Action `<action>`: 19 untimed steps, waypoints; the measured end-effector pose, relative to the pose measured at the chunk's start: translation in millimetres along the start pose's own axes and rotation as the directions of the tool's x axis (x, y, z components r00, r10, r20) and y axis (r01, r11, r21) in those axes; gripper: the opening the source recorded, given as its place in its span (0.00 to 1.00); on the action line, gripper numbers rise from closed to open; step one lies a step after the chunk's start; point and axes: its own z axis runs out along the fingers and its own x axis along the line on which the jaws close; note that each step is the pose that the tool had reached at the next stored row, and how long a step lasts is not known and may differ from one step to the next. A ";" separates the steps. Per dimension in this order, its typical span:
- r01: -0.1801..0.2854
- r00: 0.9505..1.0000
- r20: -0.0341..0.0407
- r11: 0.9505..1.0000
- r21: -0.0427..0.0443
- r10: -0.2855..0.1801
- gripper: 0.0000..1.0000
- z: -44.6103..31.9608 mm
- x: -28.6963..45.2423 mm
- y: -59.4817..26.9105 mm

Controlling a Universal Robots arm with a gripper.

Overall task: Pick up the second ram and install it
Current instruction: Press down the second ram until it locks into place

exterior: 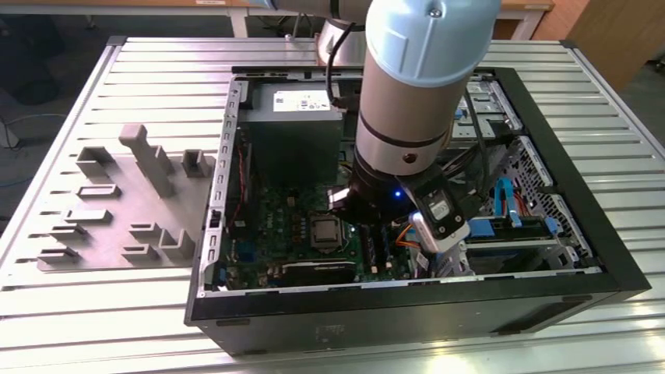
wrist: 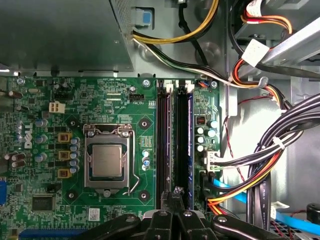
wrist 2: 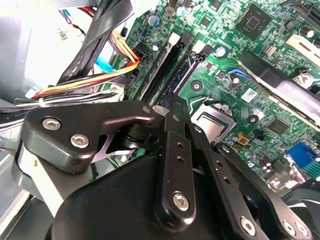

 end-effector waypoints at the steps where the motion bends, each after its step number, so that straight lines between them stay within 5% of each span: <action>1: 0.000 1.000 0.000 1.000 0.000 0.000 0.11 0.3 0.0 -0.3; 19: 0.000 1.000 0.000 1.000 0.000 0.000 0.11 12.6 0.3 -3.3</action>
